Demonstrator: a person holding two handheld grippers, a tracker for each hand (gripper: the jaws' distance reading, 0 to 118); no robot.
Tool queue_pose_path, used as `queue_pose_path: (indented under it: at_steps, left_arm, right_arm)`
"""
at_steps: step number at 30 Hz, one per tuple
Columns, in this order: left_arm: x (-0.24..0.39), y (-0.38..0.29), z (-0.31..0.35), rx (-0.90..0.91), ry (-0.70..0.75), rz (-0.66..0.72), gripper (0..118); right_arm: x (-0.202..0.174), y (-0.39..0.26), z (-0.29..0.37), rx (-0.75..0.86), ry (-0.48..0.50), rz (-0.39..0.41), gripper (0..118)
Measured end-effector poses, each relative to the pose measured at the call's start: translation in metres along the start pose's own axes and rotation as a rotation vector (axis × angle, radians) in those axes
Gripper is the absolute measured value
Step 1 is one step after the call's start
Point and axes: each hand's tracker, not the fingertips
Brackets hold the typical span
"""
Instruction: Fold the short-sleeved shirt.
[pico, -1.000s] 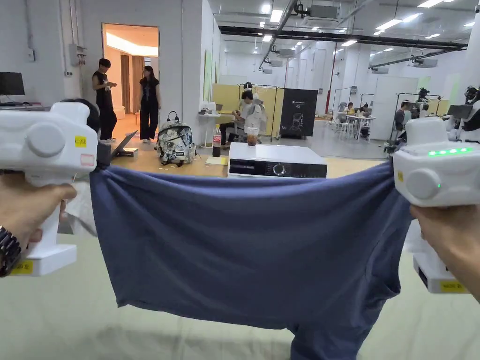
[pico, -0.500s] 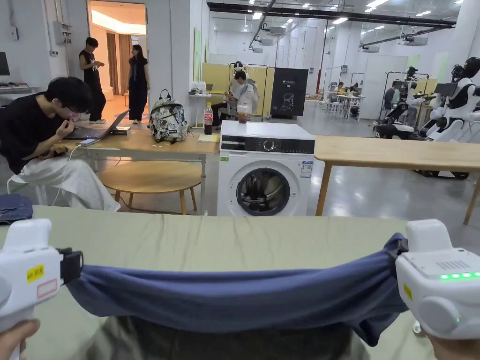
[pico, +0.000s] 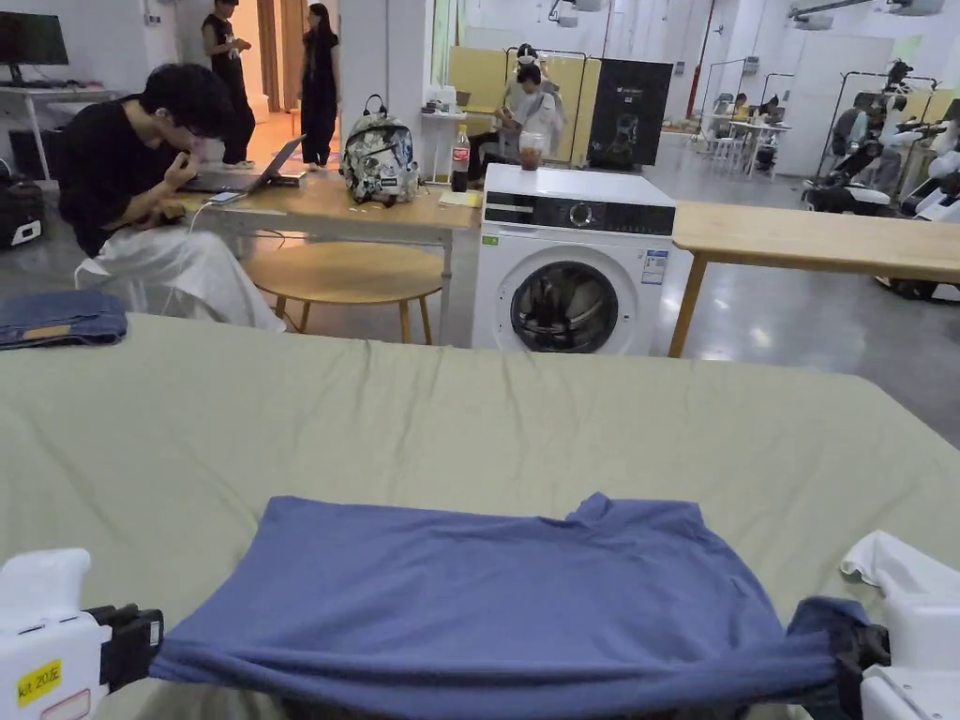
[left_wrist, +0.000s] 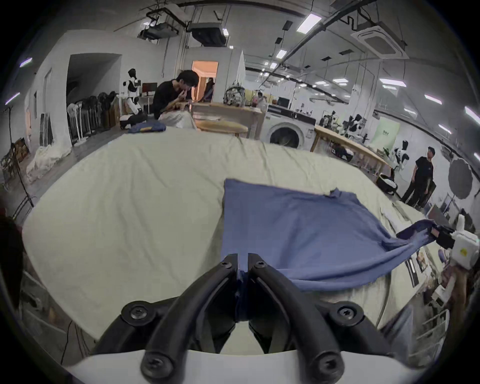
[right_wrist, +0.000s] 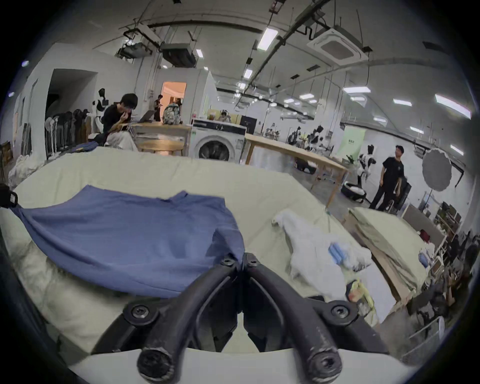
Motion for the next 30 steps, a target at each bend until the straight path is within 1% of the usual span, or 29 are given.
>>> queue_pose_path:
  at_steps: [3, 6, 8, 13, 16, 18, 20, 23, 27, 29, 30]
  left_arm:
    - [-0.002, -0.018, -0.013, -0.077, 0.015, -0.012, 1]
    - [-0.003, -0.033, -0.032, -0.155, 0.025, -0.019, 1]
    - [-0.008, -0.042, -0.048, -0.191, 0.038, -0.02, 1]
    - [-0.016, -0.057, -0.077, -0.279, 0.062, -0.053, 1]
    - [-0.018, -0.064, -0.089, -0.329, 0.069, -0.068, 1]
    - [-0.018, -0.068, -0.098, -0.371, 0.078, -0.077, 1]
    - [-0.018, -0.074, -0.105, -0.413, 0.094, -0.094, 1]
    - [-0.021, -0.078, -0.11, -0.417, 0.096, -0.075, 1]
    - [-0.022, -0.076, -0.114, -0.434, 0.1, -0.054, 1]
    - [-0.022, -0.075, -0.112, -0.435, 0.099, -0.052, 1]
    - [-0.022, -0.073, -0.111, -0.434, 0.095, -0.051, 3]
  right_arm:
    - [0.001, -0.023, -0.005, -0.058, 0.011, -0.022, 0]
    - [-0.003, -0.044, -0.015, -0.147, 0.032, -0.007, 0]
    - [-0.006, -0.059, -0.025, -0.209, 0.058, 0.014, 0]
    - [-0.002, -0.086, -0.051, -0.319, 0.071, 0.068, 0]
    - [0.004, -0.097, -0.066, -0.385, 0.091, 0.065, 0]
    - [0.004, -0.103, -0.074, -0.441, 0.1, 0.095, 0]
    - [0.003, -0.108, -0.081, -0.485, 0.106, 0.104, 0]
    - [0.003, -0.114, -0.09, -0.54, 0.115, 0.088, 0]
    - [0.008, -0.121, -0.101, -0.555, 0.116, 0.043, 2]
    - [0.011, -0.119, -0.101, -0.559, 0.114, 0.021, 5]
    - [0.012, -0.116, -0.099, -0.559, 0.115, 0.015, 10]
